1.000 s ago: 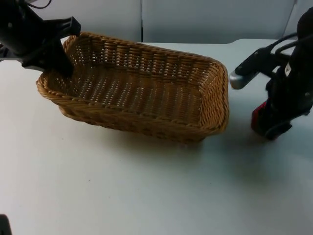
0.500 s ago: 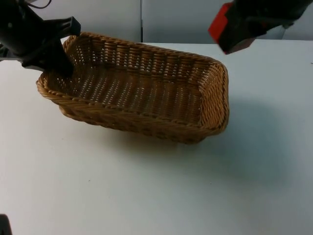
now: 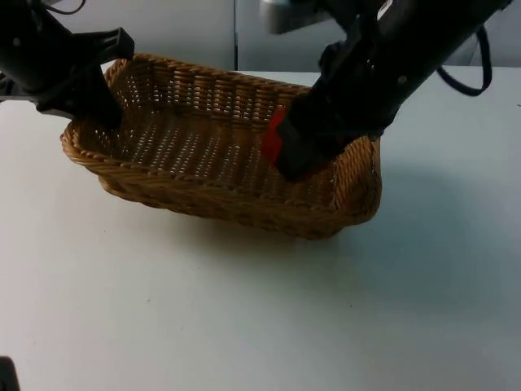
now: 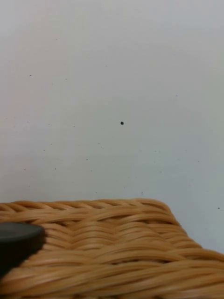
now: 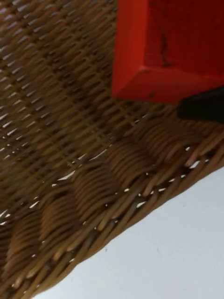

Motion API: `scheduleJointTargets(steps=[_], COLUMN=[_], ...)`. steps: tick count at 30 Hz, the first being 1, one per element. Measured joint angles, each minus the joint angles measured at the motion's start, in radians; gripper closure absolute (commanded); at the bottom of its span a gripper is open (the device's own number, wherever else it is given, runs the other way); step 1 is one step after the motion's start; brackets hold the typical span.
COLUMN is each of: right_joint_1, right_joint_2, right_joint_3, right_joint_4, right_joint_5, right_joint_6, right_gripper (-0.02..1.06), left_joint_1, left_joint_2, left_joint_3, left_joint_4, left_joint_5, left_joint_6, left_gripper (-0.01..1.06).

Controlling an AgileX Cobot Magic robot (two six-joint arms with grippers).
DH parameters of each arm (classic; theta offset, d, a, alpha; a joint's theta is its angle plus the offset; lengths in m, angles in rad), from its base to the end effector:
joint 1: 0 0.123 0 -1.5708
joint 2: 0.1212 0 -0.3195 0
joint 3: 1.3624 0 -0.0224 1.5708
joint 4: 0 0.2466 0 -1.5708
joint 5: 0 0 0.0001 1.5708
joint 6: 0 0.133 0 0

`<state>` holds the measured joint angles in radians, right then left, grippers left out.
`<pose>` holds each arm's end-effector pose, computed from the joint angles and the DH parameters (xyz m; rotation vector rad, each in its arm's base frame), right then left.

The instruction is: Pick up the basket with the left hand and place the cube into the basket with the right hand.

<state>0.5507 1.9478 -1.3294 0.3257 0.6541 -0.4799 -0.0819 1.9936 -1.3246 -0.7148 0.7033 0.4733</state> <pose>0.3518 0.2464 0.1784 -1.0819 2.5246 0.3610 0.4266 -0.0916 0.1695 0.0878 2.6969 -0.6521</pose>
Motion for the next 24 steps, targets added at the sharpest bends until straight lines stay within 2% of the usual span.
scheduleJointTargets(steps=[2, 4, 7, 8, 11, 12, 13, 14, 15, 17, 18, 19, 23, 24], right_joint_1=[0.004, 0.011, 0.013, 0.013, 0.013, 0.013, 0.013, 0.013, 0.013, 0.013, 0.013, 0.013, 0.011, 0.006], right_joint_2=[0.013, 0.032, 0.034, 0.034, 0.034, 0.034, 0.034, 0.031, 0.027, 0.020, 0.014, 0.002, -0.045, -0.074], right_joint_3=[0.000, 0.000, 0.000, 0.000, 0.000, 0.000, 0.000, -0.001, -0.007, -0.021, -0.035, -0.053, -0.113, -0.143], right_joint_4=[-0.017, -0.067, -0.117, -0.130, -0.141, -0.141, -0.149, -0.168, -0.185, -0.201, -0.215, -0.239, -0.303, -0.354], right_joint_5=[-0.006, -0.018, -0.029, -0.031, -0.037, -0.037, -0.038, -0.037, -0.034, -0.022, -0.012, -0.007, 0.003, 0.017], right_joint_6=[0.008, 0.045, 0.082, 0.093, 0.103, 0.103, 0.103, 0.103, 0.103, 0.103, 0.106, 0.121, 0.183, 0.231], right_gripper=[0.94, 0.90, 0.58, 0.58, 0.32, 0.27, 0.27, 0.30, 0.39, 0.92, 0.92, 1.04, 1.05, 1.05], left_joint_1=[0.000, 0.000, 0.000, 0.000, 0.000, 0.000, 0.000, 0.000, 0.000, 0.000, 0.000, 0.000, 0.000, 0.000], left_joint_2=[0.000, 0.000, 0.000, 0.000, 0.000, 0.000, 0.000, 0.000, 0.000, 0.000, 0.000, 0.000, 0.000, 0.000], left_joint_3=[0.000, 0.000, 0.000, 0.000, 0.000, 0.000, 0.000, 0.000, 0.000, 0.000, 0.000, 0.002, 0.001, 0.001], left_joint_4=[0.000, 0.000, 0.000, 0.000, 0.000, 0.000, 0.000, 0.003, 0.006, 0.009, 0.009, 0.009, 0.007, 0.007], left_joint_5=[0.000, 0.000, 0.000, 0.000, 0.000, 0.000, 0.000, -0.002, -0.004, -0.007, -0.008, -0.008, -0.008, -0.008], left_joint_6=[0.000, 0.000, 0.000, 0.000, 0.000, 0.000, 0.000, 0.003, 0.003, 0.003, 0.003, 0.003, 0.003, 0.003], left_gripper=[1.05, 1.05, 1.05, 1.05, 1.05, 1.05, 1.05, 1.05, 1.05, 1.05, 1.05, 1.05, 1.05, 1.05])
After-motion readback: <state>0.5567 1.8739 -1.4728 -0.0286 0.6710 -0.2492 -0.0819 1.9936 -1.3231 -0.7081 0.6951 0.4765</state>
